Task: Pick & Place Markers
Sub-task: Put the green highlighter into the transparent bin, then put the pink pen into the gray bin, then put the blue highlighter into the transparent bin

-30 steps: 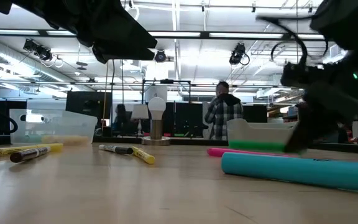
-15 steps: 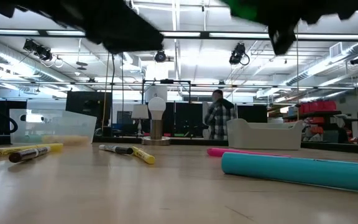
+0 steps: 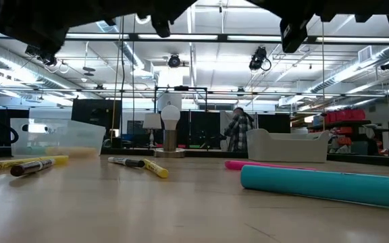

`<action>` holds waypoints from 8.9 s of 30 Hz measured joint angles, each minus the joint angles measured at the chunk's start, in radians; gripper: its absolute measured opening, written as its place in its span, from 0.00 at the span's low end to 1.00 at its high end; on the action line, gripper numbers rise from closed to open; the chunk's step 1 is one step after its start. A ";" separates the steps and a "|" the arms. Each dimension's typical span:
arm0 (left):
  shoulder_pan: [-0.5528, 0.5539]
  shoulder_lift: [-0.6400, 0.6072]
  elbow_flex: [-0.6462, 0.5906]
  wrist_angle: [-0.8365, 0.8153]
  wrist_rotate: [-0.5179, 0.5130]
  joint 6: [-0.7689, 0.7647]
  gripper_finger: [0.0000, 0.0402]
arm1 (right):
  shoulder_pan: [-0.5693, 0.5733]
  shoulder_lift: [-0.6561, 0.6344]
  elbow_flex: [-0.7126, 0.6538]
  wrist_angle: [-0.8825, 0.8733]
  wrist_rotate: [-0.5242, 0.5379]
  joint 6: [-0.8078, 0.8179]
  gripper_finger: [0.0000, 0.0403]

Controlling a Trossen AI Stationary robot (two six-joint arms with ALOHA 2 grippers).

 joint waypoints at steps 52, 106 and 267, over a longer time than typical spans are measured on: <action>0.419 -0.776 0.129 -2.066 -0.347 -0.666 0.18 | -0.038 0.004 0.002 -0.139 0.005 0.132 0.36; 1.239 -0.162 0.253 -2.437 0.003 -0.389 0.39 | -0.043 0.004 0.001 -0.171 0.003 0.180 0.34; 0.128 -0.600 -0.469 -0.462 -0.026 -0.285 0.44 | -0.134 -0.092 0.501 -1.425 -0.016 -0.001 0.27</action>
